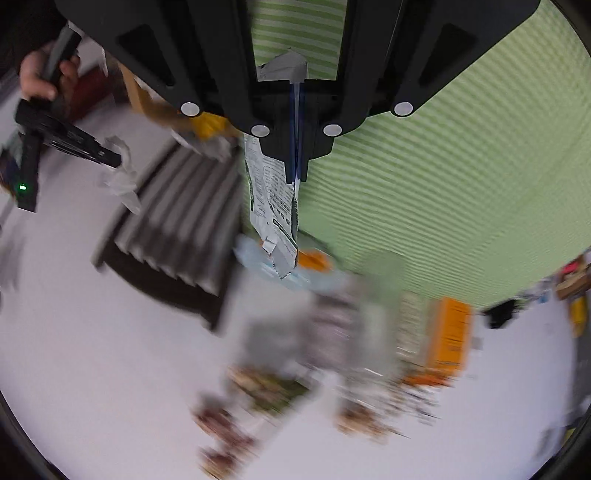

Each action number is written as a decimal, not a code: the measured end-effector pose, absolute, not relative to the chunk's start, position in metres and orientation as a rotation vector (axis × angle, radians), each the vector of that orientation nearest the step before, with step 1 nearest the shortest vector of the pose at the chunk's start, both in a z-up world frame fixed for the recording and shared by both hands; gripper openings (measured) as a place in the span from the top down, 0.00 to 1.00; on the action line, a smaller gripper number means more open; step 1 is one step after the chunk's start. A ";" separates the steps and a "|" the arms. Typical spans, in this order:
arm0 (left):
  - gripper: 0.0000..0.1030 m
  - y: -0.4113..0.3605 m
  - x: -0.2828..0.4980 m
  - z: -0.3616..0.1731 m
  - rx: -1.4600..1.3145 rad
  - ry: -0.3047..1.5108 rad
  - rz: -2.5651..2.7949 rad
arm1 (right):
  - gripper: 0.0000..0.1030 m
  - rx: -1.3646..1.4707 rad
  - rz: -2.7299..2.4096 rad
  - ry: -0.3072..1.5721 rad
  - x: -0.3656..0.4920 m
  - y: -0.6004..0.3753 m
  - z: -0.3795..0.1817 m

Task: Collect trash
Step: 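Carry the leaflet and clear bag over the cardboard box with both tools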

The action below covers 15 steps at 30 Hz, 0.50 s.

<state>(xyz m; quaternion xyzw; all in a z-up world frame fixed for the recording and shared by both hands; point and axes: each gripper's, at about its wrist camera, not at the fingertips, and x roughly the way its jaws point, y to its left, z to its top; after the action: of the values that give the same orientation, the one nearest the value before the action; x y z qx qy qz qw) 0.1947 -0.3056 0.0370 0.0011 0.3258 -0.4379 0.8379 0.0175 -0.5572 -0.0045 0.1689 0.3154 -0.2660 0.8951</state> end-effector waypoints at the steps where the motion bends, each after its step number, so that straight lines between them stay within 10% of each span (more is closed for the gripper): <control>1: 1.00 -0.319 0.187 0.035 0.031 0.698 -0.944 | 0.85 0.379 -0.569 0.659 0.004 -0.566 -0.013; 15: 1.00 -0.485 0.068 -0.008 0.590 0.531 -1.145 | 0.85 0.603 -0.691 0.650 -0.093 -0.626 -0.081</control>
<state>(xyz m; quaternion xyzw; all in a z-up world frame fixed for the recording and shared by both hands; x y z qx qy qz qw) 0.0681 -0.4853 -0.0084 0.2719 0.2447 -0.5275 0.7668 -0.0930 -0.6264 -0.0813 0.2859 0.3082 -0.3274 0.8462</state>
